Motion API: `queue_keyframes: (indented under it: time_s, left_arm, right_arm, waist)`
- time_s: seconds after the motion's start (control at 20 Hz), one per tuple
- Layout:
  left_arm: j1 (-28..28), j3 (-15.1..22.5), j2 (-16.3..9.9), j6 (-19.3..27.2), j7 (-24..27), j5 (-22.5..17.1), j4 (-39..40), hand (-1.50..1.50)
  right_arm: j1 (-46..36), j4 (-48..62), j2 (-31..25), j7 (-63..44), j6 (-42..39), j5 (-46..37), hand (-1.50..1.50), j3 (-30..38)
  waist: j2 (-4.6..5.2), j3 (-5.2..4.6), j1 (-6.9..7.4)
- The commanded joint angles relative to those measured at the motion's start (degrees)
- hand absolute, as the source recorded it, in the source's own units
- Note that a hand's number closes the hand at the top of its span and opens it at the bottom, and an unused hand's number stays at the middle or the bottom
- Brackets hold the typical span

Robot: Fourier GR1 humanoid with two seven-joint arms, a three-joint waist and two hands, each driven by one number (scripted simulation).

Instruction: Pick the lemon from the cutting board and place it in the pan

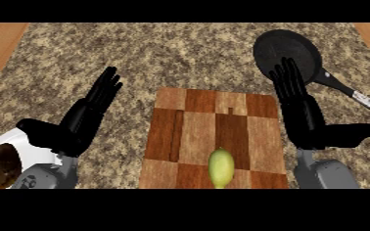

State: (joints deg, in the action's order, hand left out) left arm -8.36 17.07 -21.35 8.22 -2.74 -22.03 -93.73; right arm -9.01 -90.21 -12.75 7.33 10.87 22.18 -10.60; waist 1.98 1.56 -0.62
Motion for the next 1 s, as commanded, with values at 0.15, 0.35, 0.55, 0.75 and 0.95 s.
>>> queue_keyframes:
  time_s: [0.15, 0.35, 0.55, 0.75, 0.95]
  left_arm:
    - [-1.9, -5.9, -3.9, 5.0, -0.2, 4.4, 3.8, 0.00]
    - [-1.7, -8.3, -4.0, 8.3, -0.6, 5.3, 6.3, 0.00]
    - [1.0, -10.6, -4.9, 8.8, 0.6, 4.8, 6.9, 0.00]
    - [0.9, -10.8, -4.8, 8.8, 0.1, 4.8, 5.6, 0.00]
    - [0.1, -11.9, -5.3, 7.7, 0.5, 4.6, 7.6, 0.00]
  right_arm:
    - [0.2, -3.9, -8.1, 8.2, -10.2, -12.8, 1.50, -10.7]
    - [1.5, -6.7, -13.4, 17.4, -1.5, -30.1, 1.50, -11.9]
    - [13.4, -10.8, -12.8, 32.4, 10.0, -36.3, -1.50, -9.2]
    - [26.6, -19.1, -16.7, 40.0, 16.2, -40.6, -1.50, -7.1]
    - [39.2, -30.1, -25.3, 35.7, 16.2, -45.0, -1.50, -3.4]
  waist:
    - [-2.13, -1.56, 1.37]
    - [-2.84, -1.63, -1.68]
    - [-3.20, -1.42, -4.15]
    - [-2.93, -1.54, -3.33]
    - [-2.73, -1.76, -3.51]
